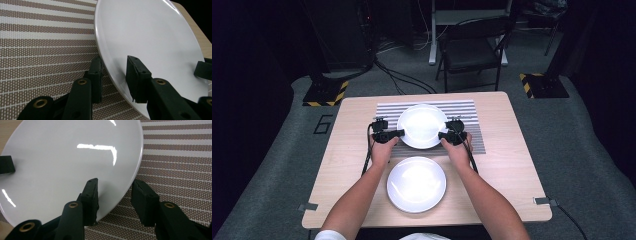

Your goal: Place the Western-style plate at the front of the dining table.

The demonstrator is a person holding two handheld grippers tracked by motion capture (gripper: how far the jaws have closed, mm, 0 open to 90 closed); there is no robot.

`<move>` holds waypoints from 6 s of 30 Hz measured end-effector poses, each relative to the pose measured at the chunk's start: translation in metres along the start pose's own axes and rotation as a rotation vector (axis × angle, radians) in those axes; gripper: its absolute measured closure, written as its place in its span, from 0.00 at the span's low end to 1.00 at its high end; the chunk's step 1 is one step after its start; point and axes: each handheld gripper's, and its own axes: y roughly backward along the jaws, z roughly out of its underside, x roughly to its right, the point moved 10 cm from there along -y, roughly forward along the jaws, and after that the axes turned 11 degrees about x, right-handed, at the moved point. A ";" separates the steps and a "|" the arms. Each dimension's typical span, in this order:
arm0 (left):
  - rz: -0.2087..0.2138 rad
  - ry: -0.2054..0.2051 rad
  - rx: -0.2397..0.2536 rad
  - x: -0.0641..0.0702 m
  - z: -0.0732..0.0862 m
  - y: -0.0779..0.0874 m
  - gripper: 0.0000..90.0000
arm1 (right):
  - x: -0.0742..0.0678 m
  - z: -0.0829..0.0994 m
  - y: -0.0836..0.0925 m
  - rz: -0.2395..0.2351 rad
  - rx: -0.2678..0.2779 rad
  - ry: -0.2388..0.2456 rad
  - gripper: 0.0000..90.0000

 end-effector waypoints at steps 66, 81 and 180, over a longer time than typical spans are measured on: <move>-0.061 -0.021 -0.064 -0.011 0.016 -0.026 0.74 | 0.011 0.015 -0.026 0.074 -0.050 -0.006 0.63; -0.076 -0.034 -0.085 -0.013 0.018 -0.027 0.72 | 0.010 0.018 -0.027 0.064 -0.067 -0.041 0.61; 0.104 -0.187 -0.023 0.019 0.040 0.073 0.53 | -0.033 0.047 0.077 -0.186 0.025 0.081 0.45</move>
